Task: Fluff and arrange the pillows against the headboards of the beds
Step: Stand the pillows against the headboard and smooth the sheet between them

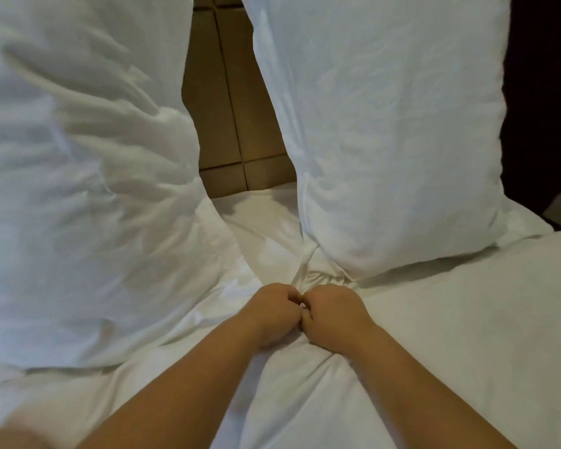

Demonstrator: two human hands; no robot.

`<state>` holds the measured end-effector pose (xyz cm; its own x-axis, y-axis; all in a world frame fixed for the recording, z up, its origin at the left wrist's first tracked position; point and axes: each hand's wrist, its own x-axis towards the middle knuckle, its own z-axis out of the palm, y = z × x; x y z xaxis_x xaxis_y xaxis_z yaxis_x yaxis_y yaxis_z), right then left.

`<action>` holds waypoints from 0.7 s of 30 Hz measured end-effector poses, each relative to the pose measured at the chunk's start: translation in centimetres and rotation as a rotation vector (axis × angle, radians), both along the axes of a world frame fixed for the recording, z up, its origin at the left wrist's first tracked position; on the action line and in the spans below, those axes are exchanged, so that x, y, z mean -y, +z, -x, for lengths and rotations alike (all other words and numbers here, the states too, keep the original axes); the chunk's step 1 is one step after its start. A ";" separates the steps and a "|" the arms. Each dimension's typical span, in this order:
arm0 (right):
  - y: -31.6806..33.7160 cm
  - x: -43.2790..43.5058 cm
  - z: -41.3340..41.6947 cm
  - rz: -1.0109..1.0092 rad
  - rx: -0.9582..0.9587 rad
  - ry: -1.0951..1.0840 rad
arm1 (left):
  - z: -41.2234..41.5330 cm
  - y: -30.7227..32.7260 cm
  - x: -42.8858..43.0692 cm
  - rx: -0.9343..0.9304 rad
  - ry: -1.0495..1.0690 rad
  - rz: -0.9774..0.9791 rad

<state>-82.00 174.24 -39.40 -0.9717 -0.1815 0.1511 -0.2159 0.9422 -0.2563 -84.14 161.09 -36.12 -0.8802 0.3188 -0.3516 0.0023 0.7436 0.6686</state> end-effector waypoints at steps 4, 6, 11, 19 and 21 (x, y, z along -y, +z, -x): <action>2.5 1.2 2.5 -0.059 -0.297 -0.150 | 1.4 1.6 0.7 -0.104 0.160 -0.095; 3.6 1.7 5.1 -0.041 -0.301 -0.300 | 2.7 1.8 1.2 -0.148 0.236 -0.106; 4.0 2.1 10.6 -0.354 -0.161 -0.527 | 6.5 1.8 2.0 -0.137 0.330 -0.123; 1.3 1.4 9.4 -0.244 -0.100 -0.531 | 11.7 -1.5 -1.4 0.030 0.418 -0.228; 1.1 1.4 9.1 -0.230 -0.109 -0.554 | 12.4 -2.0 -3.0 0.105 0.410 -0.281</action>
<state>-91.11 172.80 -38.34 -0.9120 0.3070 0.2719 0.3089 0.9504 -0.0369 -96.51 164.07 -38.13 -0.9174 0.0494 -0.3950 -0.3300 0.4603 0.8241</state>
